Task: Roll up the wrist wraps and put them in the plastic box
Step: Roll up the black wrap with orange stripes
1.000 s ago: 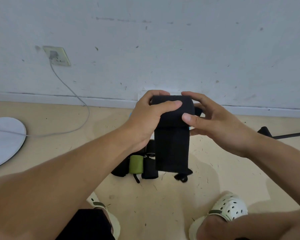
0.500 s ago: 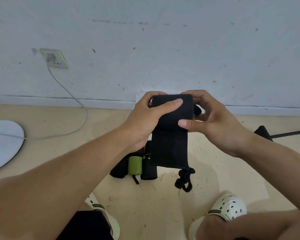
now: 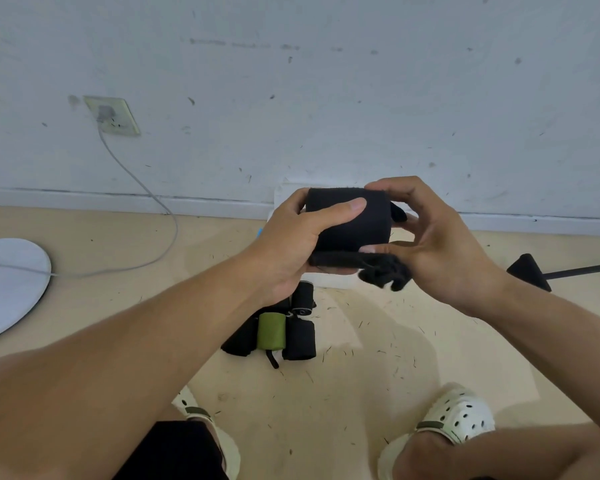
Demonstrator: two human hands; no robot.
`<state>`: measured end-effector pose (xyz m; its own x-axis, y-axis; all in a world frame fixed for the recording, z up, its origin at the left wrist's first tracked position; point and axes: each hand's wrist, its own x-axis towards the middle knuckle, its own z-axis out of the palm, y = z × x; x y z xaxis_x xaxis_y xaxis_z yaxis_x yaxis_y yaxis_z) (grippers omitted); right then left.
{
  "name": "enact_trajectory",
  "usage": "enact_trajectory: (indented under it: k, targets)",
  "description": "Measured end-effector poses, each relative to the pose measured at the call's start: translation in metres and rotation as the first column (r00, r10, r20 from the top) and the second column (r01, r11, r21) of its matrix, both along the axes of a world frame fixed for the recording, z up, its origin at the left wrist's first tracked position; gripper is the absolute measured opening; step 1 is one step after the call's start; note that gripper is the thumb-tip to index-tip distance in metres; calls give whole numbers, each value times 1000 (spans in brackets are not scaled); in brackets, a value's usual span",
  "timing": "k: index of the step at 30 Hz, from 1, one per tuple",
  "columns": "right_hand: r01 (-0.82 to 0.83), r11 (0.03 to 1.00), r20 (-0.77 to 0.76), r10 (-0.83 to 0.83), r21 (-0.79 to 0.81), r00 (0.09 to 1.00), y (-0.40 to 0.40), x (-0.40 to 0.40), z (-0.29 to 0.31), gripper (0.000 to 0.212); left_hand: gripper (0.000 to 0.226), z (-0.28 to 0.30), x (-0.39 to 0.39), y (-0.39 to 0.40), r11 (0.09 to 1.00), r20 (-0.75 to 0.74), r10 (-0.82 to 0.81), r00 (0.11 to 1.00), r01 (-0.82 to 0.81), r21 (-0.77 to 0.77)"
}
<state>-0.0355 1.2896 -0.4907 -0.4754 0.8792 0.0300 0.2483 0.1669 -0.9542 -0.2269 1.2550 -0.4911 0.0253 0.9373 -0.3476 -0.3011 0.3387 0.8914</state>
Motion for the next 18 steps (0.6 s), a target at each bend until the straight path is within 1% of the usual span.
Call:
enact_trajectory:
  k: [3, 7, 10, 14, 18]
  targets:
    - [-16, 997, -5, 16, -75, 1000, 1, 2, 4, 58, 45, -1, 0, -1, 1000, -1, 27, 1000, -27, 14]
    - [-20, 955, -105, -12, -296, 994, 1, 0, 7, 57, 40, -3, -1, -2, 998, -16, 33, 999, -32, 54]
    - [-40, 907, -158, -30, -420, 987, 3, 0, 8, 54, 39, -4, -2, -2, 997, -14, 27, 1000, -26, 73]
    - [-70, 857, -165, -18, -511, 986, 2, 0, 10, 46, 41, -5, -2, -1, 996, -8, 13, 1000, -12, 90]
    - [-76, 823, -162, -20, -563, 987, 2, 1, 13, 52, 43, -7, -2, -1, 992, -35, -21, 999, 26, 124]
